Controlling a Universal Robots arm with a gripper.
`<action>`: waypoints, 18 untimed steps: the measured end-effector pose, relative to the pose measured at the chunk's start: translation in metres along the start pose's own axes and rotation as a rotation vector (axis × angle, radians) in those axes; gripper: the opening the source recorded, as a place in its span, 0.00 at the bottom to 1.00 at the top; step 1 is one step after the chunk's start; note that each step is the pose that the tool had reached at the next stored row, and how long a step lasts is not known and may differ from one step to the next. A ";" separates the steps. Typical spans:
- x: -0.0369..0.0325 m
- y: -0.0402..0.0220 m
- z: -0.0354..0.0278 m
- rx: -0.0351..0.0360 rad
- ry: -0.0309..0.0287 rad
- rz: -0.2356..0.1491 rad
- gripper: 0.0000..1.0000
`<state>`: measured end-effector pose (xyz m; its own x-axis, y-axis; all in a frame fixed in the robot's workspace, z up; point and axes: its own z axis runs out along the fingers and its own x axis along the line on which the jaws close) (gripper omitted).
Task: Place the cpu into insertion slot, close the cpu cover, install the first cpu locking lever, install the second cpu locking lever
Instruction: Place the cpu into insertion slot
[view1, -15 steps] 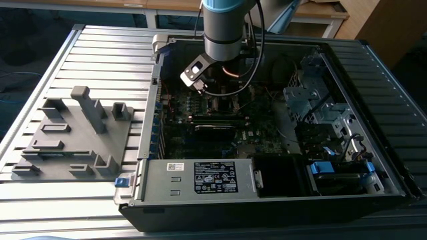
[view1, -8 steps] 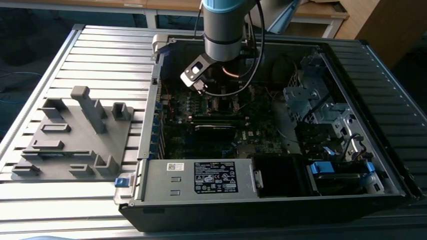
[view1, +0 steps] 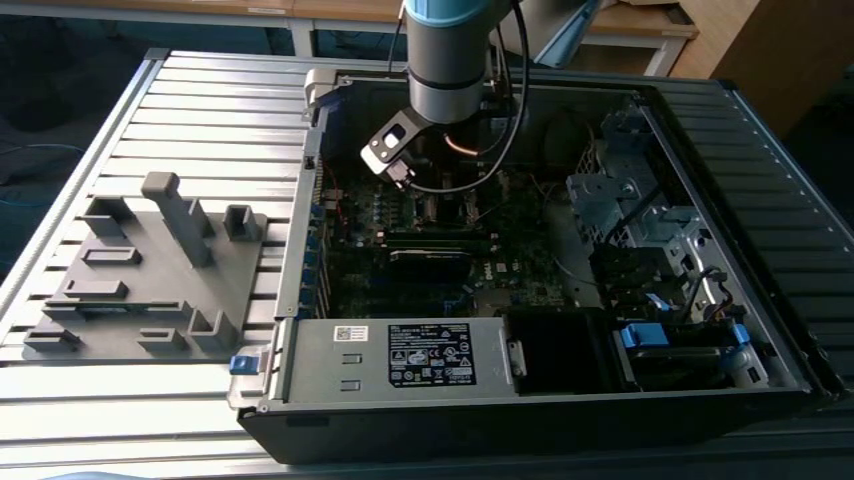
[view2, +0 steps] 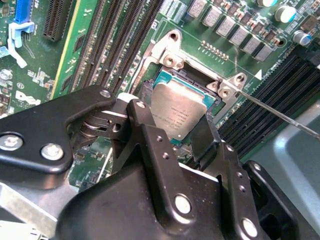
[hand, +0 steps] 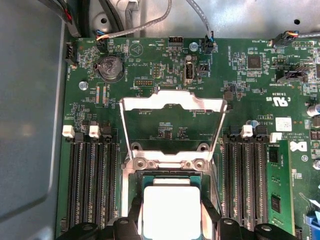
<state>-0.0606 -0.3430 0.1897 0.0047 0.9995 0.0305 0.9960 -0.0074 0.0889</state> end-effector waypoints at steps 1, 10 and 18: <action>0.0000 0.0000 0.0001 -0.0002 0.0002 0.000 0.54; 0.0002 0.0003 -0.0028 -0.0002 0.0131 0.001 0.54; 0.0000 0.0000 -0.0028 -0.0004 0.0129 0.001 0.54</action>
<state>-0.0608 -0.3431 0.1924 0.0047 0.9990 0.0434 0.9960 -0.0086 0.0893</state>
